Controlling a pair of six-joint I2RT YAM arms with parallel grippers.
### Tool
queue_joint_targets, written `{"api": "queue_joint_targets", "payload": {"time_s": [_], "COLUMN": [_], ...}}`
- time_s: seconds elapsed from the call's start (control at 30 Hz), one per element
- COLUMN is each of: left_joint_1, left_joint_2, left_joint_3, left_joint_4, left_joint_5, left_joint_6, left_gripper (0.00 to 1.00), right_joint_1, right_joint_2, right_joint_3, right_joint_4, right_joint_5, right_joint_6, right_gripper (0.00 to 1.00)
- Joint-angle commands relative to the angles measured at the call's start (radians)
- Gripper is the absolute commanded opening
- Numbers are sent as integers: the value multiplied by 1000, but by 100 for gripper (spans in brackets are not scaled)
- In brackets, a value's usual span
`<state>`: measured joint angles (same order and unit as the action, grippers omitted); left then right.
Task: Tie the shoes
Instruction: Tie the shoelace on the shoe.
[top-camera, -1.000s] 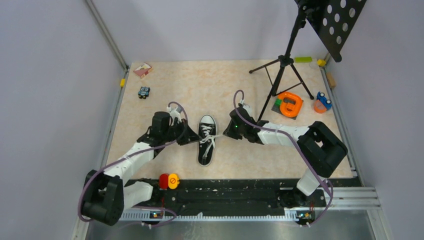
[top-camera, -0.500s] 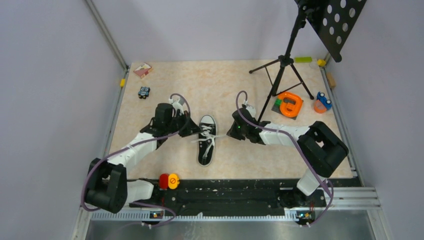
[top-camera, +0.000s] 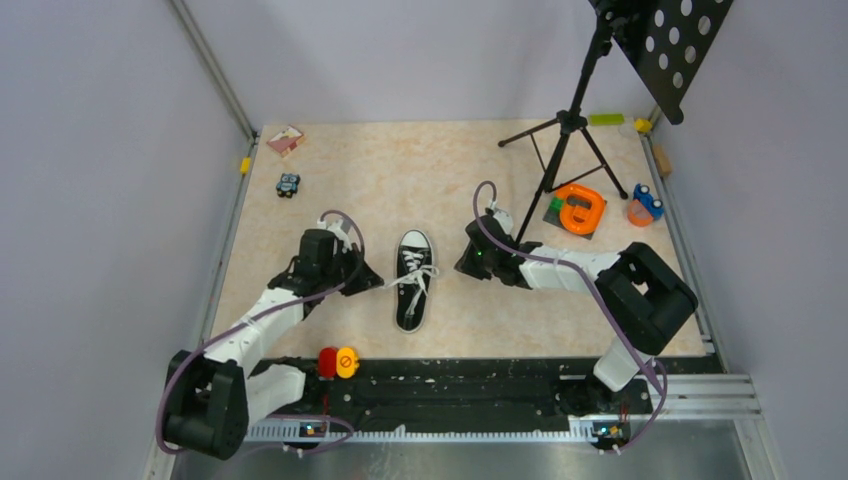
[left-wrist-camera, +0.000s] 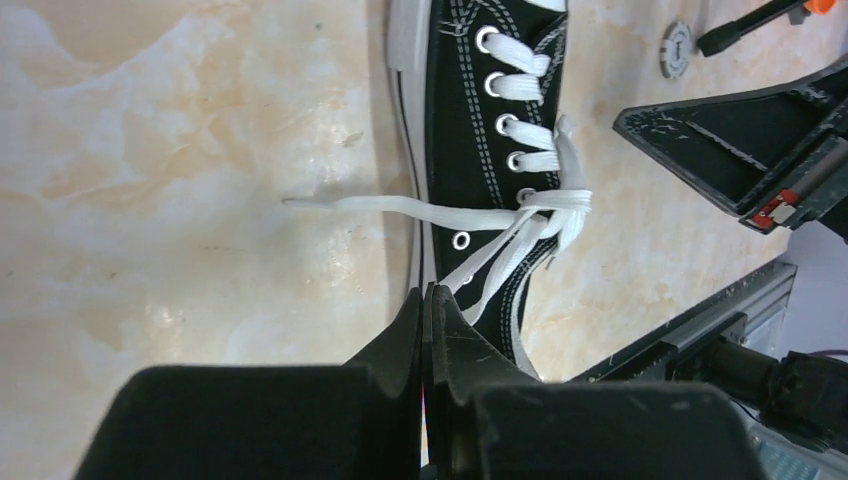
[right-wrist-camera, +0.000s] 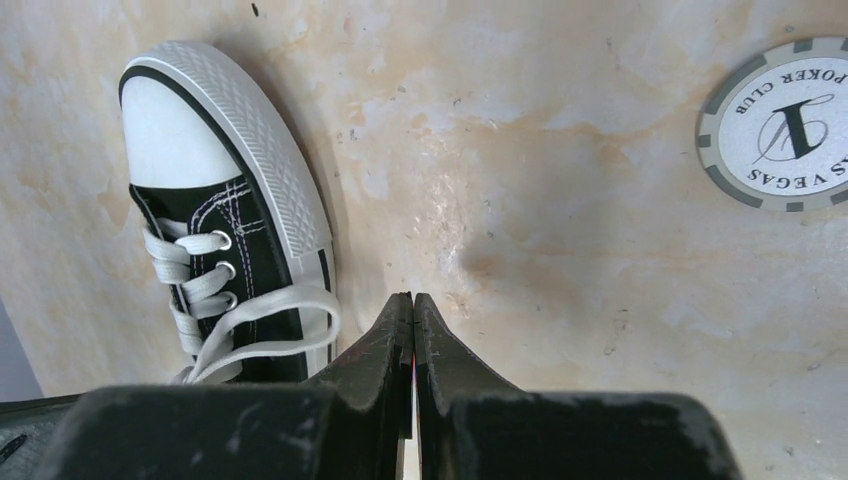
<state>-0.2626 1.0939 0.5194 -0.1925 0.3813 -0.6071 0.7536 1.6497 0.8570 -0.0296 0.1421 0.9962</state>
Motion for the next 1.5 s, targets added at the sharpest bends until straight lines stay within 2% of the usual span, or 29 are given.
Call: {"api": "queue_joint_targets", "payload": {"time_s": [0.0, 0.17, 0.27, 0.37, 0.47, 0.53, 0.6, 0.7, 0.8, 1.0, 1.27, 1.37, 1.47], "left_joint_1": [14, 16, 16, 15, 14, 15, 15, 14, 15, 14, 14, 14, 14], "left_joint_2": [-36, -28, -4, 25, 35, 35, 35, 43, 53, 55, 61, 61, 65], "left_joint_3": [-25, -32, -14, 2, 12, 18, 22, 33, 42, 47, 52, 56, 57], "left_joint_4": [-26, -16, 7, 29, 32, 28, 28, 28, 33, 31, 31, 30, 29], "left_joint_5": [-52, -36, 35, 85, 99, 98, 98, 97, 100, 101, 113, 114, 115], "left_joint_6": [5, 0, 13, 18, 27, 32, 35, 38, 35, 36, 36, 38, 38], "left_gripper": [0, 0, 0, 0, 0, 0, 0, 0, 0, 0, 0, 0, 0], "right_joint_1": [-16, -16, -15, -15, -2, 27, 61, 123, 149, 158, 165, 165, 166], "right_joint_2": [-32, -28, -34, -77, -135, -160, -171, -169, -117, -22, 38, 38, 21], "right_joint_3": [-13, -13, -17, -74, -146, -156, -149, -121, -67, -23, 32, 34, 27], "right_joint_4": [41, 53, 71, 212, 371, 394, 393, 370, 315, 330, 283, 273, 257], "right_joint_5": [19, 12, -3, -61, -134, -137, -176, -204, -226, -269, -214, -201, -176], "right_joint_6": [-9, -7, -11, -41, -87, -134, -195, -278, -311, -314, -323, -327, -330], "right_gripper": [0, 0, 0, 0, 30, 44, 50, 53, 52, 49, 44, 33, 3]}}
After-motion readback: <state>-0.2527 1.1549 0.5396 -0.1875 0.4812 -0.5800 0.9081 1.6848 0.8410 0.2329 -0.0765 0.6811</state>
